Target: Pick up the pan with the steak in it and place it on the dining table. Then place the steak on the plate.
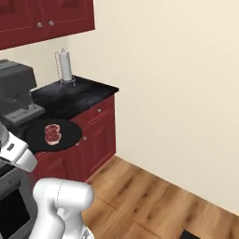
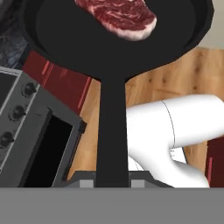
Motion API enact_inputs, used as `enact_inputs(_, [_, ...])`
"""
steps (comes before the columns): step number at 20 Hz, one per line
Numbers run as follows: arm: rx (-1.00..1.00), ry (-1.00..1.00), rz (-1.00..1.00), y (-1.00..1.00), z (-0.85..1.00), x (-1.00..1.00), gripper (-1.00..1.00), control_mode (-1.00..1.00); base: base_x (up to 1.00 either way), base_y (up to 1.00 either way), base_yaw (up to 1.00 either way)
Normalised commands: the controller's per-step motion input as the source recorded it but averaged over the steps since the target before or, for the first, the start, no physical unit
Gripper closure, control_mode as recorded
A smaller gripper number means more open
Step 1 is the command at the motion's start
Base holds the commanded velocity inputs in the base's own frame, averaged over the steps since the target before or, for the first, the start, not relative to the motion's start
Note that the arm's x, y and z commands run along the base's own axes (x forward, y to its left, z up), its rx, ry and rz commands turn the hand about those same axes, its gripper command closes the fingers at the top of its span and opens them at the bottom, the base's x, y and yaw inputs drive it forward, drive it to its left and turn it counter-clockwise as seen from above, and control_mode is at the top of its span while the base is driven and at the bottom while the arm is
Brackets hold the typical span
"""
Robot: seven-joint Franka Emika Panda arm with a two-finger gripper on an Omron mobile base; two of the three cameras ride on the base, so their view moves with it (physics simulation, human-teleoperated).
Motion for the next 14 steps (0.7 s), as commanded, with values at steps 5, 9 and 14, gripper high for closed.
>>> enact_inputs(5, [0.00, 0.00, 0.00, 0.00, 0.00, 0.00, 1.00, 1.00, -0.04, -0.01, -0.47])
enact_inputs(9, [0.00, 0.00, 0.00, 0.00, 0.00, 0.00, 1.00, 1.00, -0.01, 0.00, -0.49])
enact_inputs(14, [0.00, 0.00, 0.00, 0.00, 0.00, 0.00, 1.00, 1.00, 0.00, 0.00, -0.49])
